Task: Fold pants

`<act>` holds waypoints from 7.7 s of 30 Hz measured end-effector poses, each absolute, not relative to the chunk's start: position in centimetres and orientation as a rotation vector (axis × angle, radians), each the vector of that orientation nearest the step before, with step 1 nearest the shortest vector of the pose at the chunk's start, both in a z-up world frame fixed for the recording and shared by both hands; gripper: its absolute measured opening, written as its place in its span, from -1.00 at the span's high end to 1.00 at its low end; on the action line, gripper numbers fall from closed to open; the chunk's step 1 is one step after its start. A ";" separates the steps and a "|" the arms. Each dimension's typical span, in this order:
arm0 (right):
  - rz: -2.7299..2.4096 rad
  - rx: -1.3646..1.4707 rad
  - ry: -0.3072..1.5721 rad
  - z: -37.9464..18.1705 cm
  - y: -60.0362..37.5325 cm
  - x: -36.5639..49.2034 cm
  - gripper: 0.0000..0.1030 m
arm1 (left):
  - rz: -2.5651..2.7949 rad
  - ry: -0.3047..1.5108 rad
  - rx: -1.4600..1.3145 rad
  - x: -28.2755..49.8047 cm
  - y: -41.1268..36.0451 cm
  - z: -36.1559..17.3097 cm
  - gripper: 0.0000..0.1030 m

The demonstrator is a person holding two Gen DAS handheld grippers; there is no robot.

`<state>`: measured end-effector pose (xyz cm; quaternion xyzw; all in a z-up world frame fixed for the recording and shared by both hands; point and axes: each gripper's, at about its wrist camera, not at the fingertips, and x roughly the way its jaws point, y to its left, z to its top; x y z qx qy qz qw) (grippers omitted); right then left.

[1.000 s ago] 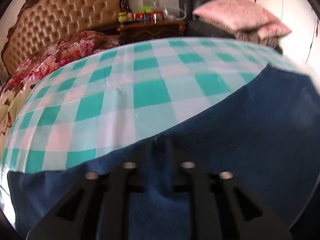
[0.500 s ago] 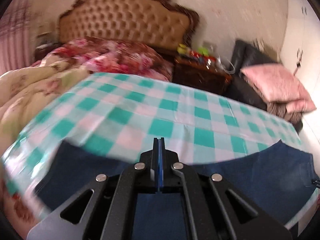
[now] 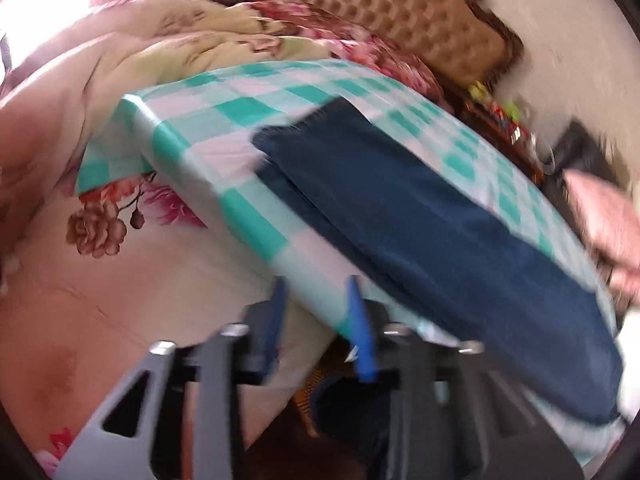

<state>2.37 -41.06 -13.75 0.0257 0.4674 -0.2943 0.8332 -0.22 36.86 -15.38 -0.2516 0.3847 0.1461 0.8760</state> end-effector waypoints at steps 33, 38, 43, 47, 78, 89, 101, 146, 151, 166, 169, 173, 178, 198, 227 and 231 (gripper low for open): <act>-0.324 -0.048 0.994 -14.3 -24.3 4.6 -0.70 | 0.012 0.867 -0.037 6.7 15.2 -12.8 -0.59; -0.329 -0.040 1.016 -15.0 -24.3 4.8 -0.70 | 0.161 0.930 -0.096 6.5 21.4 -13.9 -0.02; -0.330 -0.036 1.017 -15.2 -24.3 4.8 -0.71 | 0.230 0.923 -0.184 5.8 26.3 -13.4 -0.02; -0.314 -0.006 1.031 -15.3 -24.9 4.7 -0.72 | 0.284 0.927 -0.281 5.5 30.0 -13.7 -0.02; 0.252 -0.270 0.969 -15.4 1.7 23.8 0.24 | 0.145 0.807 -0.182 13.0 35.3 -12.1 0.54; 0.194 -0.291 0.897 -15.8 1.6 23.6 -0.07 | 0.298 0.913 -0.115 18.5 40.7 -14.5 0.56; 0.210 -0.211 0.855 -12.3 0.4 21.5 -0.16 | 0.291 0.782 -0.223 9.1 39.6 -11.7 0.37; -0.669 0.066 0.917 -12.9 -46.8 5.7 -0.34 | 0.210 0.883 -0.086 15.3 32.8 -13.3 0.08; -0.537 0.018 0.840 -9.7 -41.8 5.4 -0.43 | 0.275 0.948 0.012 12.4 35.5 -15.6 0.08; 0.337 -0.161 0.879 -8.6 -1.9 14.8 -0.29 | 0.336 0.767 -0.302 4.0 44.6 -11.9 -0.07; 0.421 -0.185 0.907 -10.0 4.5 17.5 0.04 | 0.278 0.777 -0.324 2.8 44.9 -12.7 -0.07; 0.443 -0.266 0.927 -12.2 10.2 19.2 0.16 | 0.245 0.785 -0.317 3.1 44.6 -13.3 -0.07; 0.341 -0.322 0.981 -15.2 11.1 21.1 0.22 | 0.185 0.820 -0.301 5.7 43.2 -14.4 0.03; 0.300 -0.325 0.930 -15.1 10.8 20.8 0.13 | 0.154 0.895 -0.336 8.4 43.5 -15.3 0.64; 0.008 0.214 0.986 -9.0 -16.4 15.0 -0.33 | 0.000 0.563 0.630 4.7 7.9 -2.2 0.64; -0.044 0.290 0.999 -9.7 -21.0 13.4 -0.34 | -0.154 0.564 0.774 2.1 -3.8 -9.8 0.61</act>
